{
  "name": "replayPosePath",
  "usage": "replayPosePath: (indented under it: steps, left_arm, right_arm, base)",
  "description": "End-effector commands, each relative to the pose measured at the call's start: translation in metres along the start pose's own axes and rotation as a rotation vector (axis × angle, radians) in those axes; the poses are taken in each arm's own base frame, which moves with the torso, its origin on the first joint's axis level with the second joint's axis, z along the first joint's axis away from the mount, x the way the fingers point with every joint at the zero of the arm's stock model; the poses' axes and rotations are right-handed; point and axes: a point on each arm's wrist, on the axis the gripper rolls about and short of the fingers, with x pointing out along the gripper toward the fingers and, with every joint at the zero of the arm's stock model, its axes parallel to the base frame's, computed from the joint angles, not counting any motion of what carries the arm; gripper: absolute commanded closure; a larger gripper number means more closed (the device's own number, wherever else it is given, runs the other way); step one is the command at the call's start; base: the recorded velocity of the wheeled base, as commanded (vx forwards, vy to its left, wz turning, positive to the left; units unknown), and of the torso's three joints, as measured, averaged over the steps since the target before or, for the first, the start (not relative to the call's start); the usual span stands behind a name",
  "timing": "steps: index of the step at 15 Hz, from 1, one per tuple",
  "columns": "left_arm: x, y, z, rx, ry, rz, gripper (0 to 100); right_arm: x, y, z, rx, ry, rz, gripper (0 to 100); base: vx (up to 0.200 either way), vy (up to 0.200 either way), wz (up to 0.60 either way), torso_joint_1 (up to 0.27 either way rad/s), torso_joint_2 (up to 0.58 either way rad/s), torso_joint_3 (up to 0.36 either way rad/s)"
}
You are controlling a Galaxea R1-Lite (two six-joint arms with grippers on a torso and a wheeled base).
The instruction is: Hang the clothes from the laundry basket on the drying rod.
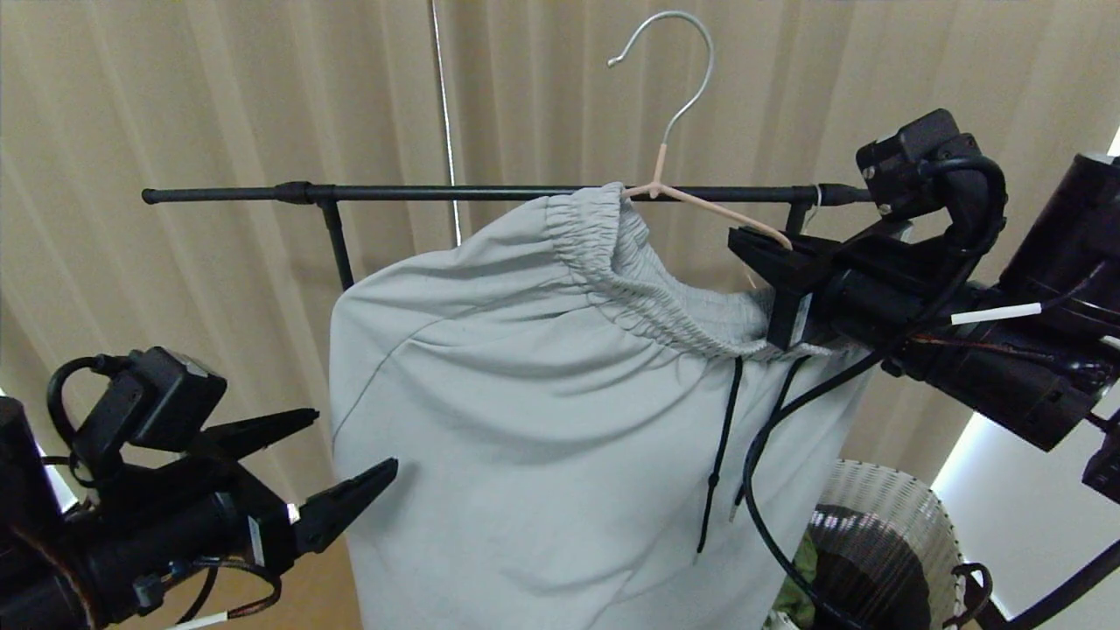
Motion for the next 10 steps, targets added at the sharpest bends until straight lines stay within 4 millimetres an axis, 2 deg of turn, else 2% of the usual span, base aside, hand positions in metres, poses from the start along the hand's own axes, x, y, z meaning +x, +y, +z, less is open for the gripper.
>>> replayPosePath:
  steps: [1,3,8,9,10]
  left_arm:
    - [0.022,0.008,-0.009,-0.008,0.020,-0.004,0]
    - [0.027,0.009,-0.009,0.037,-0.015,-0.019,0]
    - [0.025,0.009,-0.010,0.096,-0.013,-0.018,0]
    - [0.024,0.009,-0.010,0.104,-0.012,-0.015,100]
    - [0.024,0.009,-0.011,0.115,-0.013,-0.010,100]
  right_arm:
    - [-0.007,-0.003,0.012,0.002,-0.036,-0.008,100]
    - [-0.013,-0.004,0.013,0.002,-0.042,-0.009,100]
    - [-0.018,-0.004,0.015,0.003,-0.051,-0.011,100]
    - [-0.018,-0.004,0.013,0.003,-0.046,-0.010,100]
    - [-0.018,-0.004,0.011,0.002,-0.038,-0.010,100]
  base:
    - [0.000,0.000,0.00,0.000,0.00,0.000]
    - [0.000,0.000,0.00,0.000,0.00,0.000]
    - [0.000,0.000,0.00,0.000,0.00,0.000]
    - [0.000,0.000,0.00,0.000,0.00,0.000]
    - [0.000,0.000,0.00,0.000,0.00,0.000]
